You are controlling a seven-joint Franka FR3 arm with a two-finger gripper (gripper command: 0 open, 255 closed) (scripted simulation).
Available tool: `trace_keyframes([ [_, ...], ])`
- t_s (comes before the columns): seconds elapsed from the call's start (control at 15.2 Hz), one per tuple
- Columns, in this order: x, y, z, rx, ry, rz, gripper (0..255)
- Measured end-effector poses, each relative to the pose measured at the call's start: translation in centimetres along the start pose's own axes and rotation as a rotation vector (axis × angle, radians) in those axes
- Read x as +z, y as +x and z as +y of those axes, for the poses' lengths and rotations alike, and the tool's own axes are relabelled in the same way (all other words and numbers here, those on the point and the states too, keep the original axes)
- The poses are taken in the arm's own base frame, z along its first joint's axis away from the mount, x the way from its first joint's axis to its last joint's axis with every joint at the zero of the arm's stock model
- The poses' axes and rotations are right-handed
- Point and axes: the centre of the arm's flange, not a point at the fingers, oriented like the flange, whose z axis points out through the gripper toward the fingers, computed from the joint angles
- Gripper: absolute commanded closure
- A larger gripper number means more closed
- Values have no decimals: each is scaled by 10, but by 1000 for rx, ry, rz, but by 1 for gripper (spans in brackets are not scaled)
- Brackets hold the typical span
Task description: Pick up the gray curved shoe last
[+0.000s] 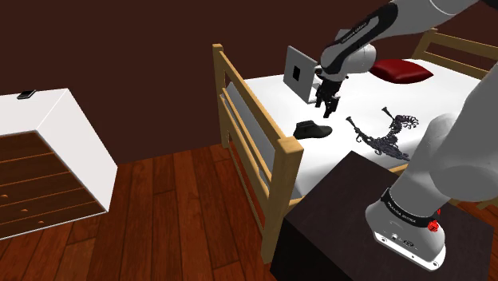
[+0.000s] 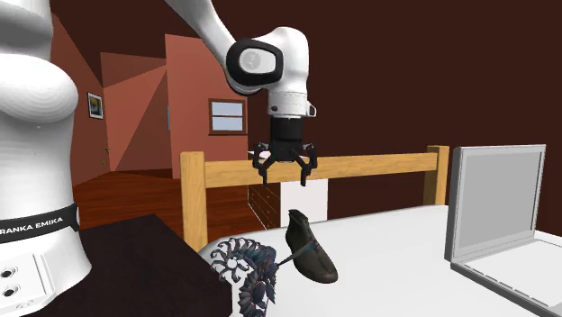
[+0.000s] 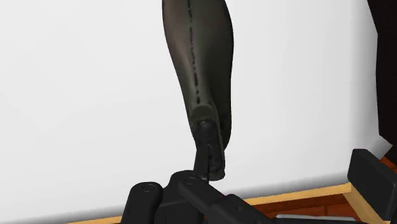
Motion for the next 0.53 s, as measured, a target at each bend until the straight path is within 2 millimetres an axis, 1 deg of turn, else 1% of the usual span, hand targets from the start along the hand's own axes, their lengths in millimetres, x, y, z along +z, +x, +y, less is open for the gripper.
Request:
trace_keyframes([
  [0.33,51,-1,41,-138,18,4,0],
  [0.46,66,2,54,-173,23,7,0],
  [0.53,74,1,56,-179,24,9,0],
])
